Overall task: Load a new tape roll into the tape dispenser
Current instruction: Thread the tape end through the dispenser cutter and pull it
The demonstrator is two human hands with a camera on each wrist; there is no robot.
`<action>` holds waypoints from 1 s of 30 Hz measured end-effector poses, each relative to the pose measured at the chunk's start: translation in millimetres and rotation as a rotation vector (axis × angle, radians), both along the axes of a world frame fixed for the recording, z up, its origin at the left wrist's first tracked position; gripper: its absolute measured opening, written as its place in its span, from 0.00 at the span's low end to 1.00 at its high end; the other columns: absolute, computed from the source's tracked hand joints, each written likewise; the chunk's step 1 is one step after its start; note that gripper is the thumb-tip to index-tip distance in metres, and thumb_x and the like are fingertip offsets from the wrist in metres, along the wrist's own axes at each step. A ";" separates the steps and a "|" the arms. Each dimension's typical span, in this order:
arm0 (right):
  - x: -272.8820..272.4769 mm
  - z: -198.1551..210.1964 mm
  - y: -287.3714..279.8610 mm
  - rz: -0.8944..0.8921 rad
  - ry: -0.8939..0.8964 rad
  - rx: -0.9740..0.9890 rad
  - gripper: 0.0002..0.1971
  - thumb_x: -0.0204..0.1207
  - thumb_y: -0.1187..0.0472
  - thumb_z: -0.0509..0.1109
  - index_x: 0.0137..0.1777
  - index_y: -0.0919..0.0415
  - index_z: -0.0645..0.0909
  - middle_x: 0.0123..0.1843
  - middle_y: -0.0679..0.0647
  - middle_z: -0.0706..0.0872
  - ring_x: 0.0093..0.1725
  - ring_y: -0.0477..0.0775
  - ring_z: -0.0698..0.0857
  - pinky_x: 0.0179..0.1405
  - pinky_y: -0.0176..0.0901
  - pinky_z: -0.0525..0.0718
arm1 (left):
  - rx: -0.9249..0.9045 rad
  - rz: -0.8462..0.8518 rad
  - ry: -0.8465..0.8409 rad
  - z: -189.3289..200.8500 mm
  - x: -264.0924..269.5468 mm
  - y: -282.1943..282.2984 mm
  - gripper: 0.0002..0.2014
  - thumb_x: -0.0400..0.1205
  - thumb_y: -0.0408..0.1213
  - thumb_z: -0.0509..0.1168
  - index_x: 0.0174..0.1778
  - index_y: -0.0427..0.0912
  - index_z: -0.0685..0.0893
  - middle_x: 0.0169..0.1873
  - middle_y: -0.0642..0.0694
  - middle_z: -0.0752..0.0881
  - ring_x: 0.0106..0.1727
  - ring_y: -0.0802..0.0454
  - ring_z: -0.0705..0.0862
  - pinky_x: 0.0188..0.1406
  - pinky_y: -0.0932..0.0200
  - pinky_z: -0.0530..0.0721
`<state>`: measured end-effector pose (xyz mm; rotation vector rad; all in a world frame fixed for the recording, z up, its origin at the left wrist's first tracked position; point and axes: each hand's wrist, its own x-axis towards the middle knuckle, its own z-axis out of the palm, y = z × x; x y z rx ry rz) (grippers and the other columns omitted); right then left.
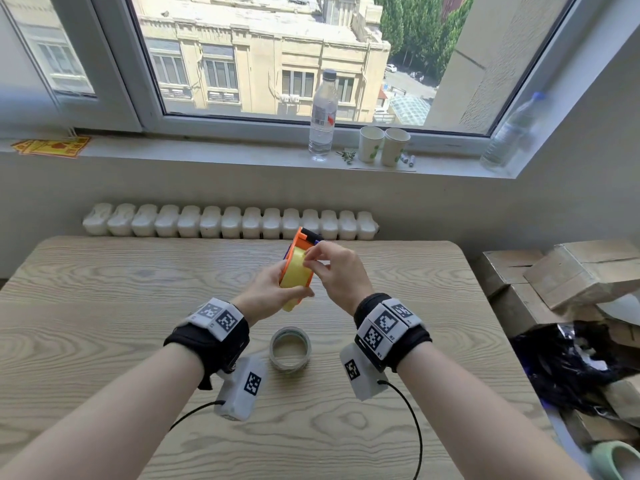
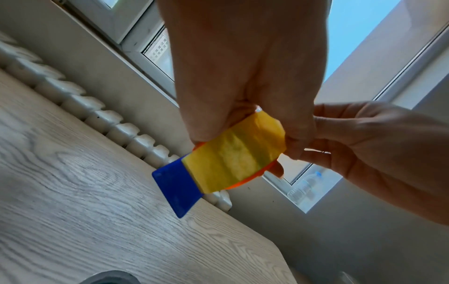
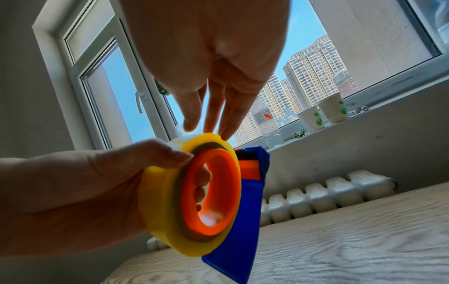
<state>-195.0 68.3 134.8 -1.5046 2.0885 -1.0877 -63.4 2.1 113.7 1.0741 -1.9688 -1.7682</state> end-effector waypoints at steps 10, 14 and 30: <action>-1.7 14.9 4.0 -0.013 0.012 0.095 0.06 0.81 0.59 0.63 0.50 0.61 0.78 0.48 0.59 0.88 0.47 0.58 0.84 0.49 0.53 0.83 | 0.108 -0.021 0.079 5.5 7.5 0.1 0.10 0.74 0.39 0.73 0.49 0.51 0.82 0.41 0.43 0.88 0.33 0.58 0.87 0.33 0.64 0.84; -9.9 16.9 2.0 -0.055 -0.093 0.083 0.05 0.80 0.60 0.66 0.48 0.61 0.80 0.44 0.54 0.85 0.46 0.53 0.82 0.51 0.49 0.82 | 0.195 -0.072 0.136 5.0 12.2 -3.6 0.14 0.74 0.34 0.72 0.54 0.49 0.81 0.48 0.42 0.87 0.40 0.57 0.88 0.42 0.61 0.84; -21.1 24.5 -6.2 -0.091 -0.156 0.070 0.04 0.78 0.64 0.67 0.47 0.64 0.81 0.48 0.62 0.89 0.49 0.59 0.87 0.54 0.56 0.85 | 0.162 -0.089 0.053 -1.0 19.1 -4.6 0.17 0.68 0.35 0.76 0.52 0.47 0.83 0.50 0.37 0.88 0.46 0.47 0.86 0.43 0.59 0.84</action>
